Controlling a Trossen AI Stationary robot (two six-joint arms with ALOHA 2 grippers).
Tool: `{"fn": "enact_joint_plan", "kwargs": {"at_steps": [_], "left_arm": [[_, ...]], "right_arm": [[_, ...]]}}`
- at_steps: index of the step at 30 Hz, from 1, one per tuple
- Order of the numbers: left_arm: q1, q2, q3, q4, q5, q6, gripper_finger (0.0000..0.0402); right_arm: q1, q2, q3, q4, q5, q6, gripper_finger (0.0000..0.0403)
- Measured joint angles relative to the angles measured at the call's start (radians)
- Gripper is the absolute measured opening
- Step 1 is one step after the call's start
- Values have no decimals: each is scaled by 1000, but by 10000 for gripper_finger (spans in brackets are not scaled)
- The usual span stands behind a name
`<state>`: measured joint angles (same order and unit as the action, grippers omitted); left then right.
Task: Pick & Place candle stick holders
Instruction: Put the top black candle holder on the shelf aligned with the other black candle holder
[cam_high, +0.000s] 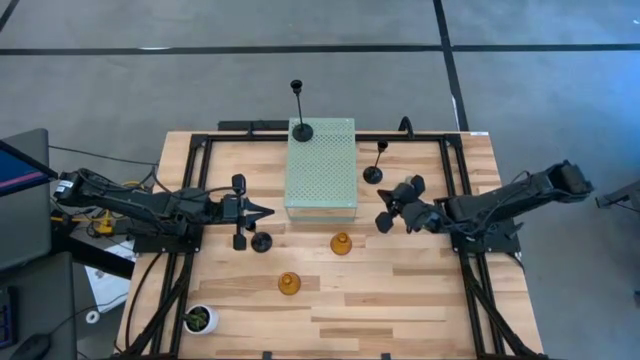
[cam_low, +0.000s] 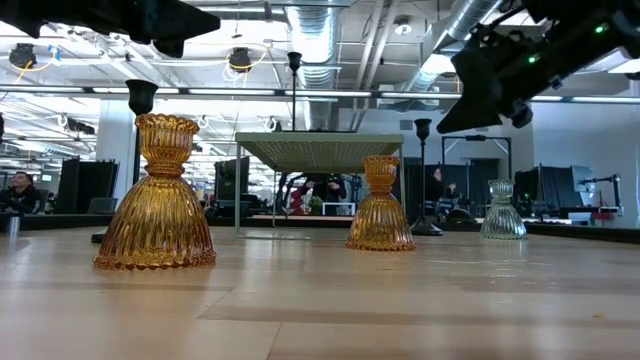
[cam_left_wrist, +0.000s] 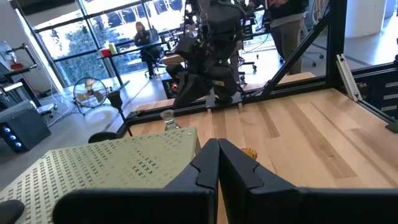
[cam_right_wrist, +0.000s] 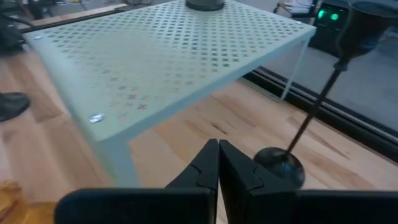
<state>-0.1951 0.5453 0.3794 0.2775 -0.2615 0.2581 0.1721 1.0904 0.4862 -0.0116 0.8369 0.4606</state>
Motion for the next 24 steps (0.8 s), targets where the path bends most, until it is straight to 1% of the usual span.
{"fn": "enact_joint_plan", "kwargs": {"at_steps": [3, 6, 10, 18, 21, 24], "left_arm": [[0, 0, 0, 0, 0, 0, 6], [0, 0, 0, 0, 0, 0, 6], [0, 0, 0, 0, 0, 0, 6], [0, 0, 0, 0, 0, 0, 6], [0, 0, 0, 1, 0, 0, 6], [0, 0, 0, 1, 0, 0, 6]], "right_arm": [[-28, 12, 0, -3, -1, -7, 7], [-54, 11, 0, 1, -1, -41, 30], [-89, 11, 0, 9, -2, -44, 83], [-154, 11, 0, 97, -5, -44, 202], [-179, 11, 0, 116, -6, -44, 228], [-202, 11, 0, 122, -25, -44, 234]]}}
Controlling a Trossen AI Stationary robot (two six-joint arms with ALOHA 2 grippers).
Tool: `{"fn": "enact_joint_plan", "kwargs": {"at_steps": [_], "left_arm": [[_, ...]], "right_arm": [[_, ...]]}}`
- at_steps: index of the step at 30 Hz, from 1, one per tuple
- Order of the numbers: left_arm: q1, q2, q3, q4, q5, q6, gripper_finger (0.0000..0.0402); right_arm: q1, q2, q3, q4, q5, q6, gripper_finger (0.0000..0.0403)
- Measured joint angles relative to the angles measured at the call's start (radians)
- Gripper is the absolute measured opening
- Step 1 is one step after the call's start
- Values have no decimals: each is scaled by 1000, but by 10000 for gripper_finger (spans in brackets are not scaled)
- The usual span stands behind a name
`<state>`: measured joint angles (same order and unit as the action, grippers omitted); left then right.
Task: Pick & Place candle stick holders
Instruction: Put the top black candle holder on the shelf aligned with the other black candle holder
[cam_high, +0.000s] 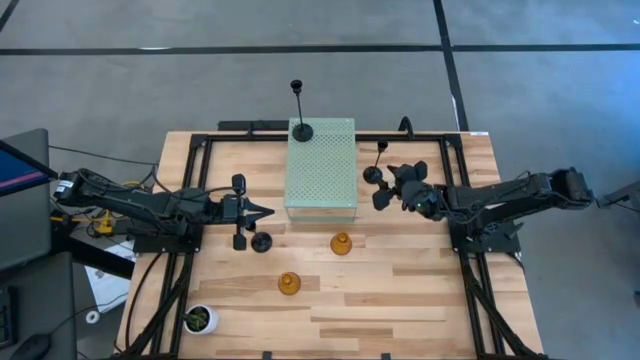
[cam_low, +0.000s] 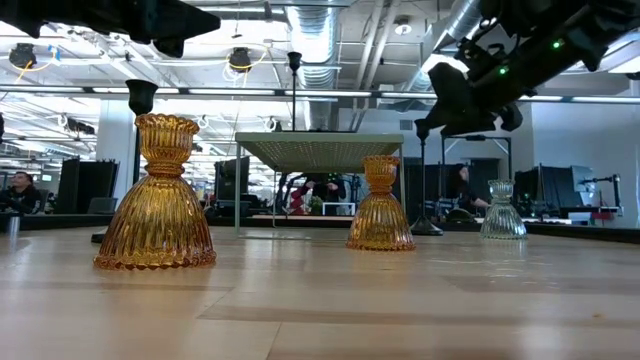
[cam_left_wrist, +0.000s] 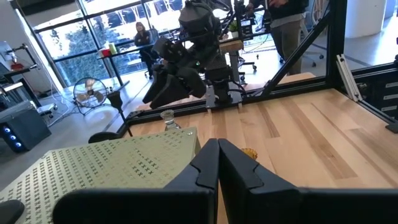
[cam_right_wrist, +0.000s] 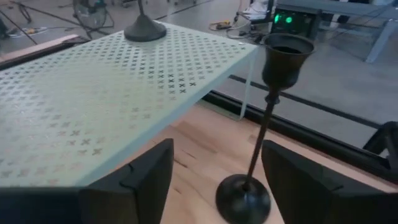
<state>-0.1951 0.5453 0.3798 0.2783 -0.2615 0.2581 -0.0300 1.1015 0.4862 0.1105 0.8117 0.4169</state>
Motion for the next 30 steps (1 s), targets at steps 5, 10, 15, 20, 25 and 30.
{"fn": "enact_joint_plan", "kwargs": {"at_steps": [5, 10, 15, 20, 25, 30], "left_arm": [[0, 0, 0, 0, 0, 0, 6], [0, 0, 0, 0, 0, 0, 6], [0, 0, 0, 0, 0, 0, 6], [0, 0, 0, 0, 0, 0, 6], [0, 0, 0, 0, 0, 0, 6], [0, 0, 0, 0, 0, 0, 6]], "right_arm": [[-41, 14, 0, 23, -42, 2, 215], [-84, 113, 0, 111, -61, -6, 197], [-123, 213, -1, 140, -31, -8, 184], [-150, 259, -1, 206, -27, -9, 167], [-184, 273, -1, 240, -25, -20, 150], [-216, 273, -1, 258, -25, -35, 130]]}}
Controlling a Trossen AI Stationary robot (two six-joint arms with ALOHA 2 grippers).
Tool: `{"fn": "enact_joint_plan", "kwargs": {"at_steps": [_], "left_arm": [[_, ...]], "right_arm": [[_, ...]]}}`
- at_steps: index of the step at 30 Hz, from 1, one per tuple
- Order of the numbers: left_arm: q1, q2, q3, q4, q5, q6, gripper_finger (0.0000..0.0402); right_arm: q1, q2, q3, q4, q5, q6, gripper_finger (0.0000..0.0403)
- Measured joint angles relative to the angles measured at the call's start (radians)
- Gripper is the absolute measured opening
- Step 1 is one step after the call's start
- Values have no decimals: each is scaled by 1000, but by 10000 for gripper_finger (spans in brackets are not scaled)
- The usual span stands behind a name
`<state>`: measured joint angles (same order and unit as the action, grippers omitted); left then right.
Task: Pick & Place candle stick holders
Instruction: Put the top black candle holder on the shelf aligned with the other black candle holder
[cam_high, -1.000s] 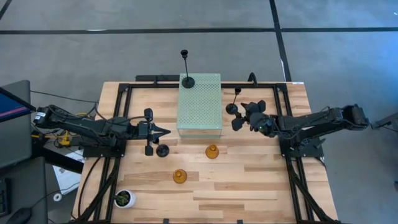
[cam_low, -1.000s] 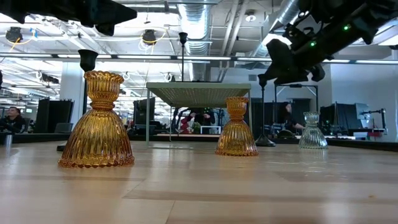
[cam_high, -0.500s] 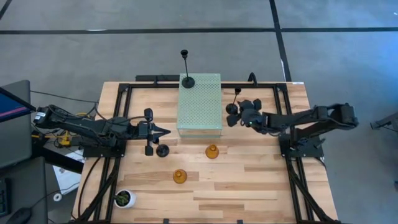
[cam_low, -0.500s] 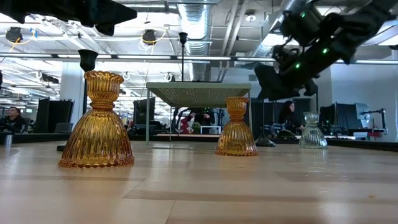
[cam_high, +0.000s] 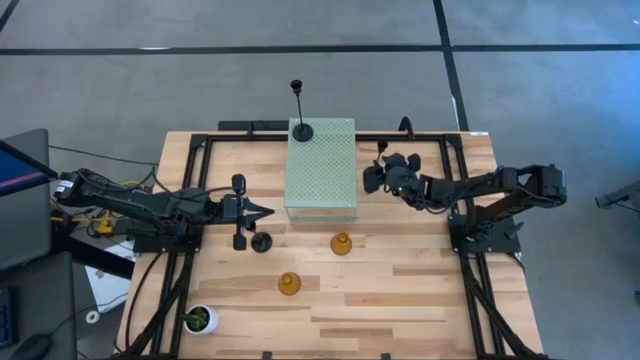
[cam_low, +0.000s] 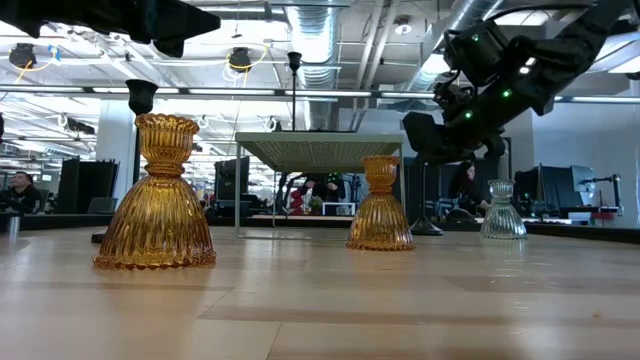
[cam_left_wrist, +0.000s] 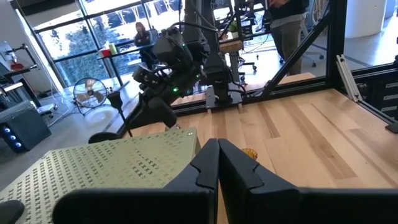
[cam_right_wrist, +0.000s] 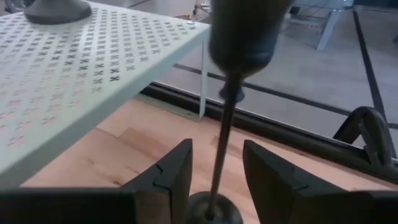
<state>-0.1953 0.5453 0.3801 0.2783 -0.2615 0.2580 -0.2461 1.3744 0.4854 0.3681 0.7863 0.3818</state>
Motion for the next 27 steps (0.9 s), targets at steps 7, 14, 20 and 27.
{"fn": "enact_joint_plan", "kwargs": {"at_steps": [7, 14, 20, 27], "left_arm": [[0, 0, 0, 0, 0, 0, 6], [0, 0, 0, 0, 0, 0, 6], [0, 0, 0, 0, 0, 0, 6], [0, 0, 0, 0, 0, 0, 6]], "right_arm": [[-25, 0, 0, 26, 0, -54, 66], [-14, -9, 0, 35, -7, -105, 13], [39, -88, 13, 8, -30, -176, 5], [90, -231, 150, -298, -57, -233, 2]]}}
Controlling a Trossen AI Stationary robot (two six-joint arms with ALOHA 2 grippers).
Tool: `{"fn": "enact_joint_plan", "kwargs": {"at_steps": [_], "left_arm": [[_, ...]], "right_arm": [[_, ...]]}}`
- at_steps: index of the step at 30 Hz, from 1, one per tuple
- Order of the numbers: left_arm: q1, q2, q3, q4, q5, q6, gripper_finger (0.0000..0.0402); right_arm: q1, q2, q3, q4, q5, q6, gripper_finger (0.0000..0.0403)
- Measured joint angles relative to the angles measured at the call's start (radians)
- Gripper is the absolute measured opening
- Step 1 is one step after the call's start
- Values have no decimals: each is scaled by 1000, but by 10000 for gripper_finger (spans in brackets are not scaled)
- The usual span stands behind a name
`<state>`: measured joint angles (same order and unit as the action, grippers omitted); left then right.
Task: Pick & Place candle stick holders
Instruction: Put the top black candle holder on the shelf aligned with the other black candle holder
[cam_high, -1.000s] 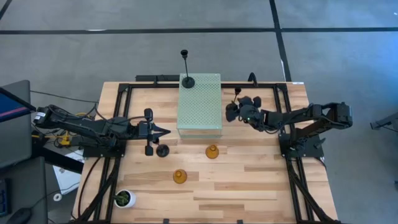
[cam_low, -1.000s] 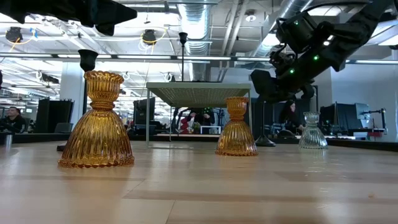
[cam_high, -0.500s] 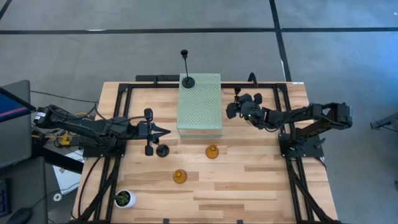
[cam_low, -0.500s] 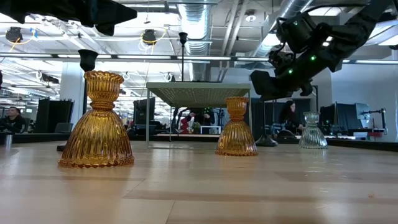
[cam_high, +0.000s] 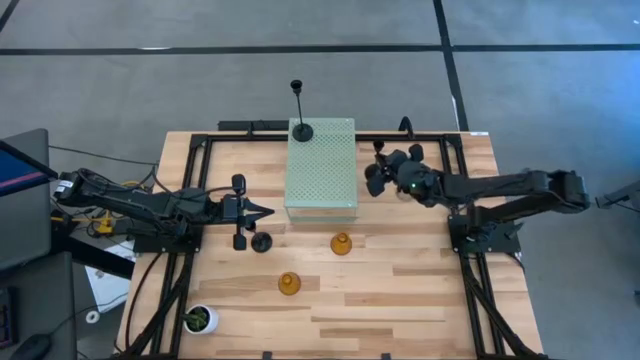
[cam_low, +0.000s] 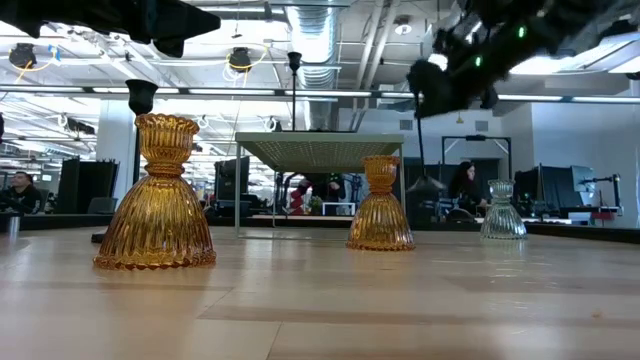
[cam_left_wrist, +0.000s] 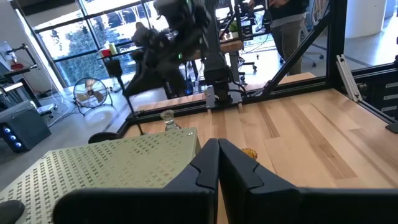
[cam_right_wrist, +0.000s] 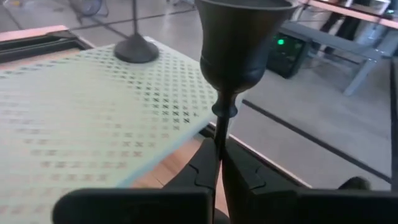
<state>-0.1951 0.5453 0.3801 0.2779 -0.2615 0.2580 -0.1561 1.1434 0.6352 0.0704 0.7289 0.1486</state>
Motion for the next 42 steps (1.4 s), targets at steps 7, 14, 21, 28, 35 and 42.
{"fn": "enact_joint_plan", "kwargs": {"at_steps": [7, 14, 21, 28, 35, 42], "left_arm": [[0, 0, 0, 0, 0, 0, 6], [0, 0, 0, 0, 0, 0, 6], [0, 0, 0, 0, 0, 0, 6], [0, 0, 0, 0, 0, 0, 6], [0, 0, 0, 0, 0, 0, 6], [0, 0, 0, 0, 0, 0, 6]], "right_arm": [[33, -26, 213, -235, -10, -67, 1], [30, -25, 308, -168, -204, -165, 0], [1, 35, 310, -44, -385, -179, 0], [-38, 159, 358, 38, -498, -189, 0], [-68, 301, 540, -6, -638, -225, 0], [-110, 455, 715, -102, -661, -262, 0]]}}
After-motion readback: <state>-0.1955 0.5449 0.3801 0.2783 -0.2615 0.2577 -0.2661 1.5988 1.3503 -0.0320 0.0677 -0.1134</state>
